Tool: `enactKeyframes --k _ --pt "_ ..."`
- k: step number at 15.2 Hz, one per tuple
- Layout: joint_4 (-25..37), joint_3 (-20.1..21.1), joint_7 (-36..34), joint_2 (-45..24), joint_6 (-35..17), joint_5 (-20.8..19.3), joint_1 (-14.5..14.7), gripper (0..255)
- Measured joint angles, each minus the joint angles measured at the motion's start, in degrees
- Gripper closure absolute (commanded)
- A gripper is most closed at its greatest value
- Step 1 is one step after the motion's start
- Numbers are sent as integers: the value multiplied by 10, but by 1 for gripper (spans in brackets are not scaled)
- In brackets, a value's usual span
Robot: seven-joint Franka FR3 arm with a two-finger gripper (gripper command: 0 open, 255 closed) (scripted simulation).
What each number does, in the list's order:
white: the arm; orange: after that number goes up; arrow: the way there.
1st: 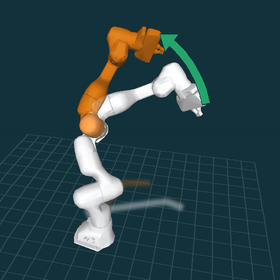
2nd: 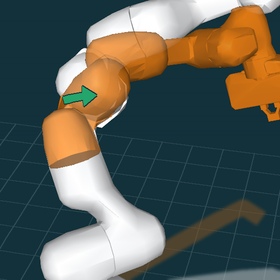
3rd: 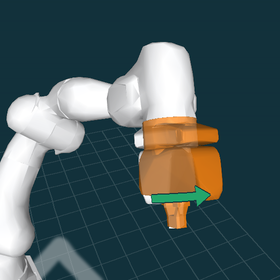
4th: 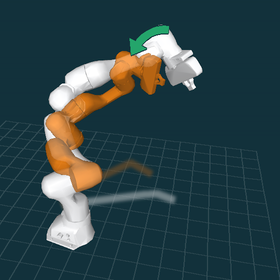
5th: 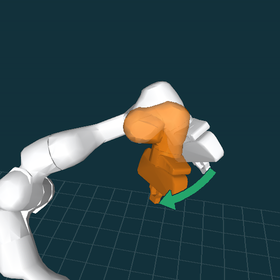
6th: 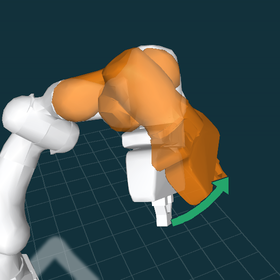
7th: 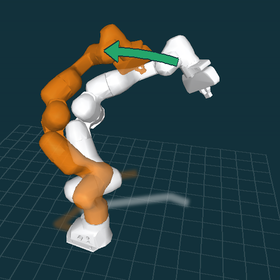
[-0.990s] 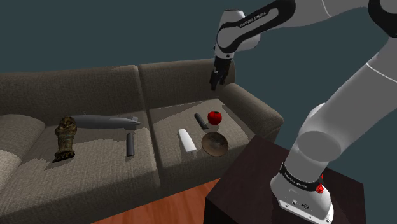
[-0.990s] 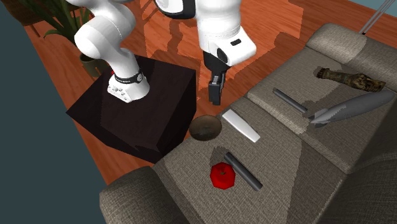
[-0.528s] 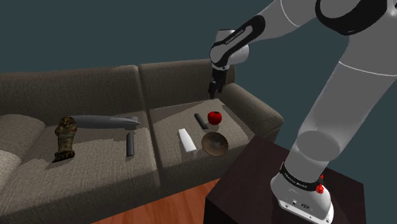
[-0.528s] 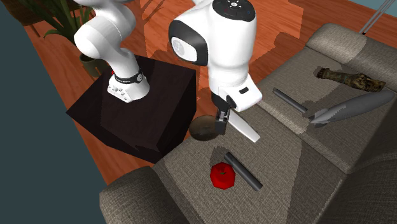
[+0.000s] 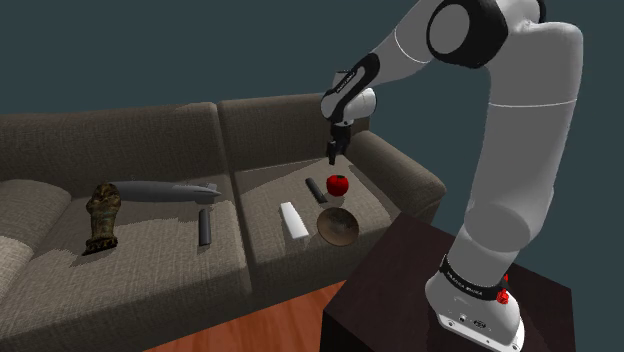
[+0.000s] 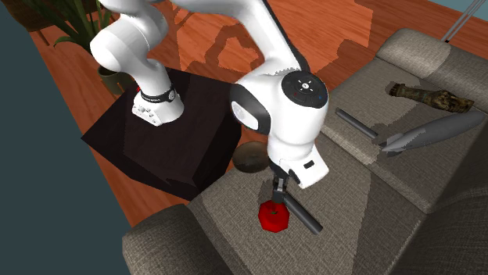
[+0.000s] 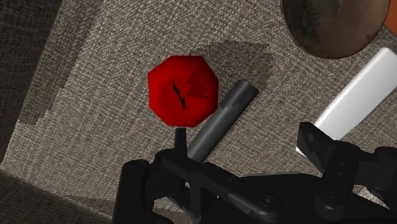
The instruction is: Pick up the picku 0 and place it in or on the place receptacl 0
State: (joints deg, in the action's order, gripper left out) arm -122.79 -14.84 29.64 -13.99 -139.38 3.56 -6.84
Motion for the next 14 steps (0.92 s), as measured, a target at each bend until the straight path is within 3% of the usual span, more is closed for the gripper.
enactKeyframes --k 6,14 --pt "94 7 36 -129 -18 26 -31 0" --pt "120 18 49 -195 -55 42 -47 0"
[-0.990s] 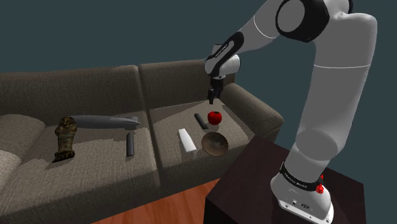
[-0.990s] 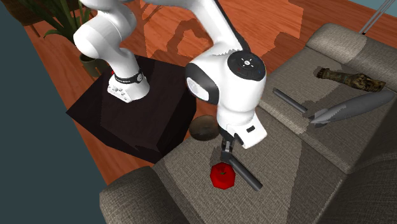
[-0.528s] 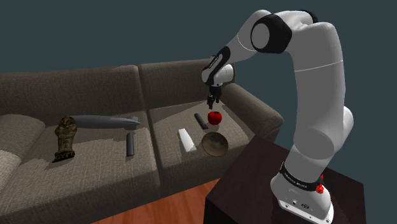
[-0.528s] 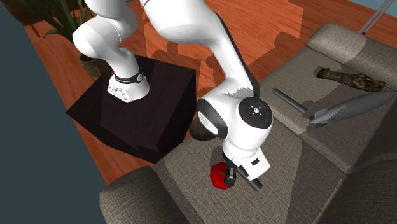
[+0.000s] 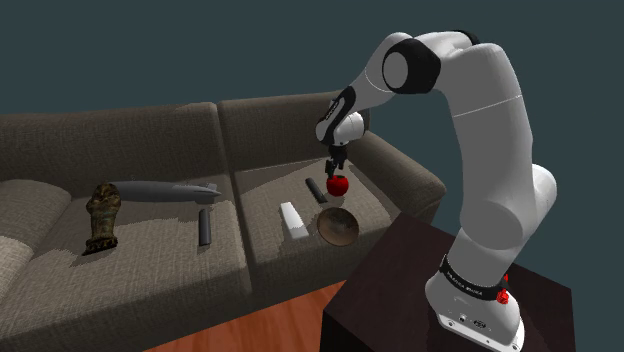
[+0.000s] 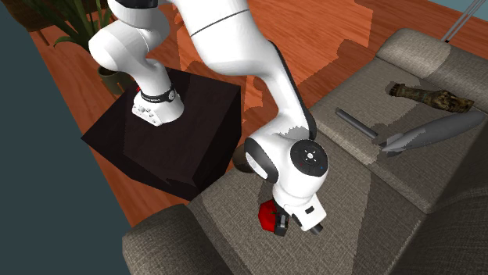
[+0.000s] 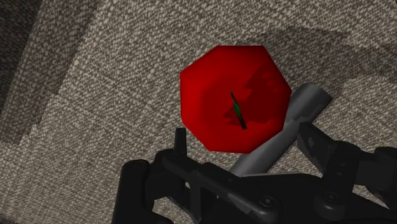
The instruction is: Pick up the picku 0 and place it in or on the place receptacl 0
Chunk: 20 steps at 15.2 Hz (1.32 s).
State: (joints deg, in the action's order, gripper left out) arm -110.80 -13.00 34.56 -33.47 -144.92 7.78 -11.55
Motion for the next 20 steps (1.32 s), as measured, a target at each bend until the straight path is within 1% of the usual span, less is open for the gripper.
enactKeyframes --k 7,8,20 --pt "0 1 1 -5 -5 1 -1 0" --pt "0 1 1 -5 -5 1 -1 255" --pt "-2 -1 -1 3 1 -1 1 255"
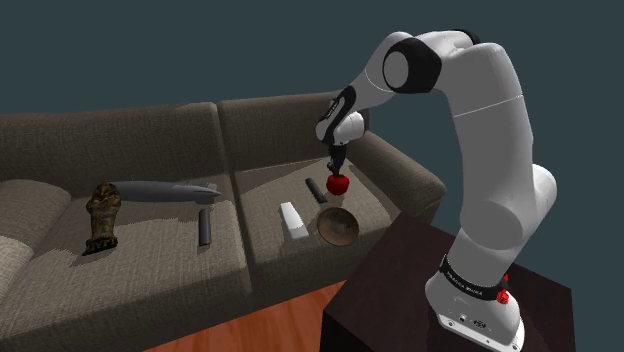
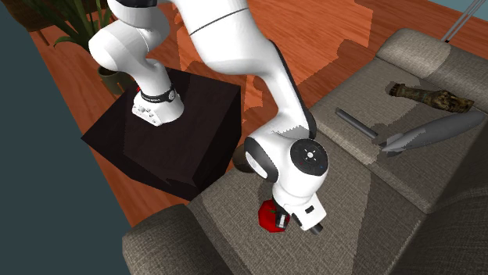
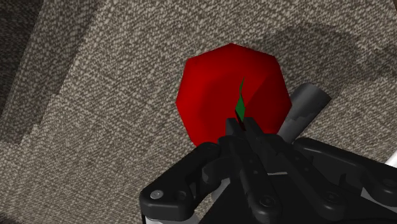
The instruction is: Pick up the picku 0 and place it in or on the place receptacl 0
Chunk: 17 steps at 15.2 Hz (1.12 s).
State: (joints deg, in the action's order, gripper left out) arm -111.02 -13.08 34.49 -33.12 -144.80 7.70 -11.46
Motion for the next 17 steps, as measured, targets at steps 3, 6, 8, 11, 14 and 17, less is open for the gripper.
enactKeyframes --k 3,6,8,11,14,17 --pt "-1 -4 -2 16 15 -4 2 255" --pt "-4 -8 -5 34 30 -10 6 255" --pt "-1 -10 -8 44 43 -13 9 255" --pt "2 -14 -10 61 62 -18 11 255" --pt "-3 -18 -11 80 76 -23 13 255" --pt "3 -21 -14 93 94 -28 15 255"
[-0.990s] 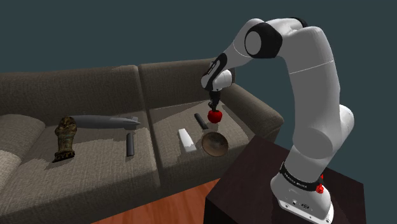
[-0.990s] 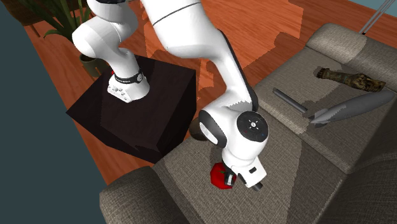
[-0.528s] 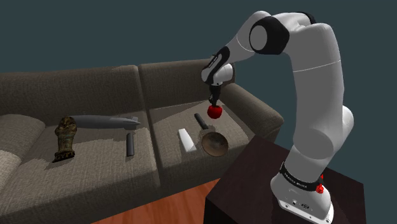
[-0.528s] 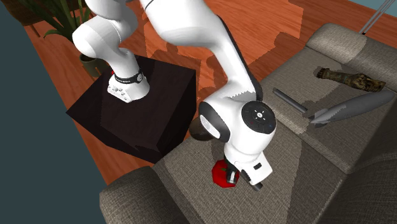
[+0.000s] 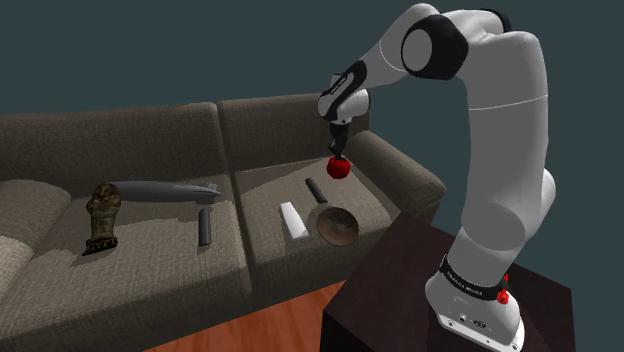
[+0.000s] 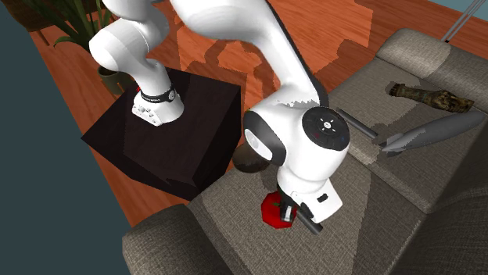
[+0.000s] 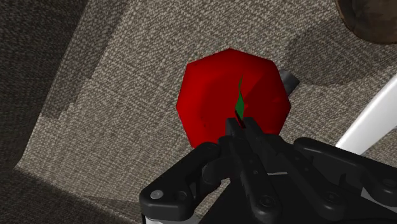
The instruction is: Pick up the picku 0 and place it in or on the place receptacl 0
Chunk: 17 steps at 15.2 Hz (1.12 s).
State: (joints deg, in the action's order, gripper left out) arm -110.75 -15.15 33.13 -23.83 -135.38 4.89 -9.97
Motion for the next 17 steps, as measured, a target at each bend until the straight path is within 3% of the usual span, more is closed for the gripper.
enactKeyframes --k 10,17 --pt "-200 1 -107 171 -32 -64 72 255" --pt "-324 34 -212 300 -25 -111 111 255"
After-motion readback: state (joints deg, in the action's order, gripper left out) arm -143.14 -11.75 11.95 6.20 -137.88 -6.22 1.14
